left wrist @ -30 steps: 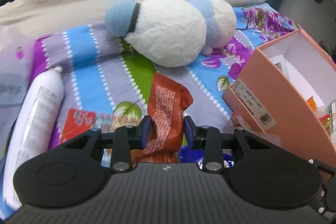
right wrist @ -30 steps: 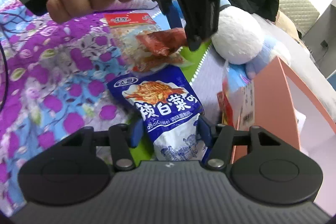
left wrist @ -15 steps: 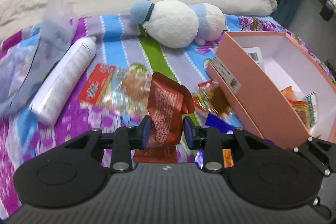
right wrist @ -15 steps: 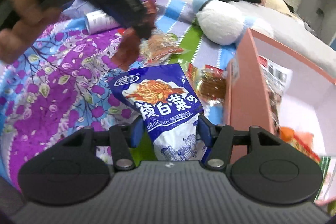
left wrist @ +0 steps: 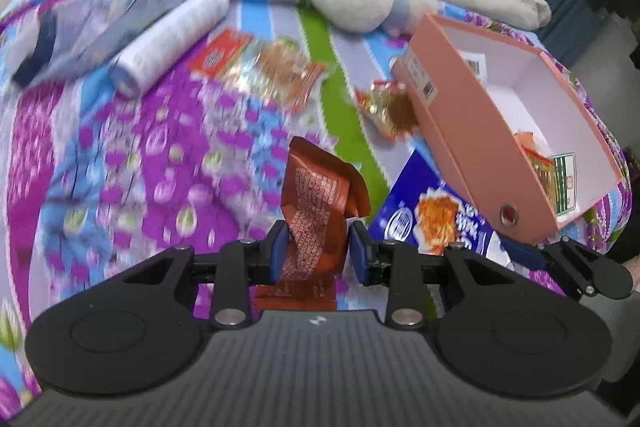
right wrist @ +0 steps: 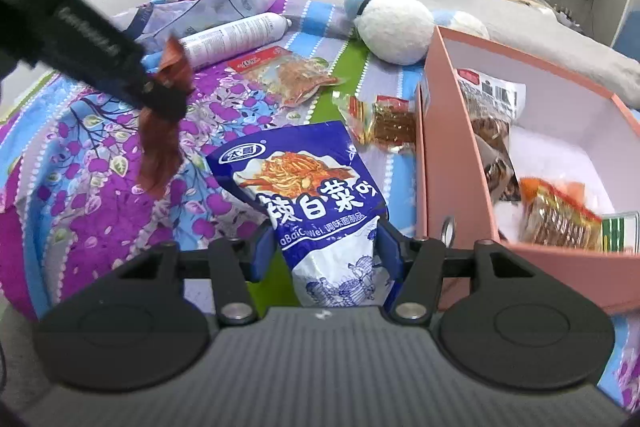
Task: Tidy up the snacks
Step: 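Lift the red-brown foil packet with left gripper while right gripper lifts the blue packet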
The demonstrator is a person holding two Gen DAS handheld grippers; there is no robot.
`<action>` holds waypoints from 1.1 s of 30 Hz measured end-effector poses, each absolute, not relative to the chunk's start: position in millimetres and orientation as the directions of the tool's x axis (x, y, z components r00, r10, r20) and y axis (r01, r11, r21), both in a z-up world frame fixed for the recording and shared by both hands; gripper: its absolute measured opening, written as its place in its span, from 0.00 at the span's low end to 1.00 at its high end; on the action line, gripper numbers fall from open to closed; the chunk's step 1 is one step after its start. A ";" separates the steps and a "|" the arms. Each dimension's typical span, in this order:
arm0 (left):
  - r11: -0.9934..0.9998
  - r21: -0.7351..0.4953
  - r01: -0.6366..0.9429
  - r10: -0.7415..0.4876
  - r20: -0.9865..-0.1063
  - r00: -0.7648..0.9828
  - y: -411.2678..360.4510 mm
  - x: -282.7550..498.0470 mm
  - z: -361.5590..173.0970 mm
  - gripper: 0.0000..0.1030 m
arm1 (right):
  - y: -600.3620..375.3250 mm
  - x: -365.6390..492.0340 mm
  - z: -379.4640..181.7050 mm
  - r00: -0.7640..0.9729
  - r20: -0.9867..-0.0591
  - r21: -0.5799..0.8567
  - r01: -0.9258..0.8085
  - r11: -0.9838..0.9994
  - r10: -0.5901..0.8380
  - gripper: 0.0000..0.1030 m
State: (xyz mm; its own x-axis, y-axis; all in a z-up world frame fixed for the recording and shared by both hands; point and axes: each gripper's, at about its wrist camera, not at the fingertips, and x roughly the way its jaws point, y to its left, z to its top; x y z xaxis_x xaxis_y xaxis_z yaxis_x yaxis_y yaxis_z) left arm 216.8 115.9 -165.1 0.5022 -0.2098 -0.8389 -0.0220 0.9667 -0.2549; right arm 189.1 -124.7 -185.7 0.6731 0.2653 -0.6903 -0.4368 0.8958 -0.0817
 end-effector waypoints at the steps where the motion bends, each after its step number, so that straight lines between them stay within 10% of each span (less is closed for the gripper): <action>1: 0.964 -0.263 -0.033 -0.213 -0.843 0.493 116.7 213.8 -166.9 0.37 | -125.3 185.1 -185.0 0.676 -0.687 -0.077 -0.435 0.897 0.269 0.55; 16: 0.947 -0.304 -0.101 -0.232 -0.868 0.439 111.1 234.4 -229.8 0.37 | -130.3 181.1 -213.0 0.612 -0.724 0.030 -0.431 0.902 0.317 0.58; 19: 0.947 -0.304 -0.106 -0.231 -0.870 0.436 112.5 237.6 -238.2 0.38 | -131.3 178.5 -215.0 0.611 -0.716 0.033 -0.452 0.892 0.336 0.72; 24: 0.943 -0.319 -0.096 -0.245 -0.860 0.447 113.7 230.2 -241.4 0.77 | -132.3 167.5 -217.1 0.616 -0.692 0.017 -0.507 0.862 0.376 0.87; 33: 0.975 -0.224 -0.007 -0.193 -0.855 0.481 104.7 209.7 -248.4 0.82 | -127.2 164.1 -235.5 0.619 -0.692 -0.081 -0.578 0.812 0.372 0.87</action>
